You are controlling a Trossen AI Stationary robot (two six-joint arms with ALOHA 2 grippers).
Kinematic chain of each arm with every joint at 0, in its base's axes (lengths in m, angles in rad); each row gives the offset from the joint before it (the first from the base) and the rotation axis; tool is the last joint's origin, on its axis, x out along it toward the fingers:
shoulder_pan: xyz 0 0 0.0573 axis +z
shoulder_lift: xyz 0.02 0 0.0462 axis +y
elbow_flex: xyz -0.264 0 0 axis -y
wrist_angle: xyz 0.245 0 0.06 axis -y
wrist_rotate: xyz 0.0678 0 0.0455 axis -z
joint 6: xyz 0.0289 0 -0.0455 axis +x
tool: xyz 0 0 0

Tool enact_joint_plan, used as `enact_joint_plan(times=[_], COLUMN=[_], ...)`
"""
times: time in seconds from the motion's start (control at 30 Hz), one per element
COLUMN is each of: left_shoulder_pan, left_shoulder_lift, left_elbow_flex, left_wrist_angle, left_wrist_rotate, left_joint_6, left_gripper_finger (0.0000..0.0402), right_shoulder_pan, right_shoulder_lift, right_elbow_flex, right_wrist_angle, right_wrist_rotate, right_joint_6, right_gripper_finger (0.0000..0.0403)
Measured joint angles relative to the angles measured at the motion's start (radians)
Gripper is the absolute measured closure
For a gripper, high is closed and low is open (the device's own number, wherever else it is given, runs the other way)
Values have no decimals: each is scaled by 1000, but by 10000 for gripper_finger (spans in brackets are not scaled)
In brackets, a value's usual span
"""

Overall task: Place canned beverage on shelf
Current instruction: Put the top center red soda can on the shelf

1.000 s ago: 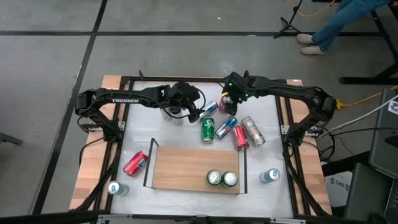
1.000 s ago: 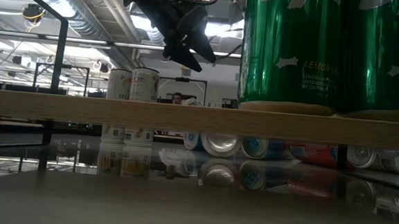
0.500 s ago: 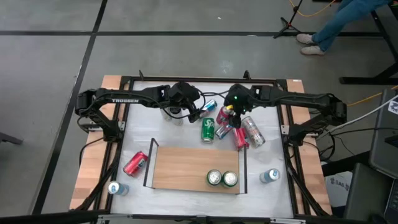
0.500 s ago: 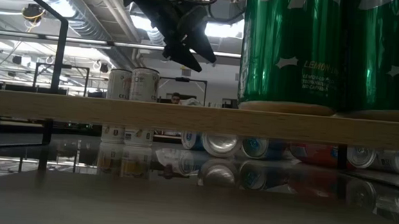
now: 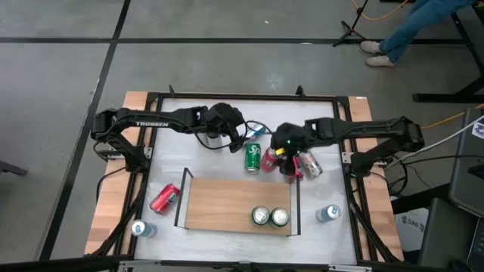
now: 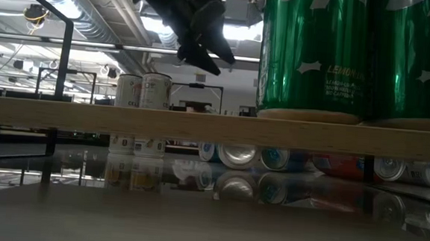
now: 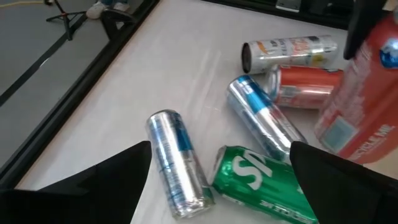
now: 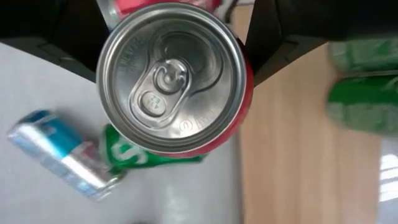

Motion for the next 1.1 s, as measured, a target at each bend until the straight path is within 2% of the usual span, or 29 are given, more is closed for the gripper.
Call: enact_joint_plan(times=[0.47, 0.7, 1.1], left_shoulder_pan=[-115, -171, -240], left_shoulder_lift=[0, 11, 123], left_elbow_flex=[0, 0, 0], left_wrist_angle=[109, 164, 295], left_wrist_rotate=[0, -16, -34], left_joint_6=[0, 0, 0], left_gripper_finger=[25, 25, 25], right_shoulder_pan=[194, 252, 310], right_shoulder_lift=[15, 24, 96], right_elbow_flex=[-3, -3, -4], right_wrist_angle=[-8, -7, 10], right_wrist_rotate=[98, 115, 124], right_joint_6=[112, 148, 164], right_gripper_finger=[114, 114, 113])
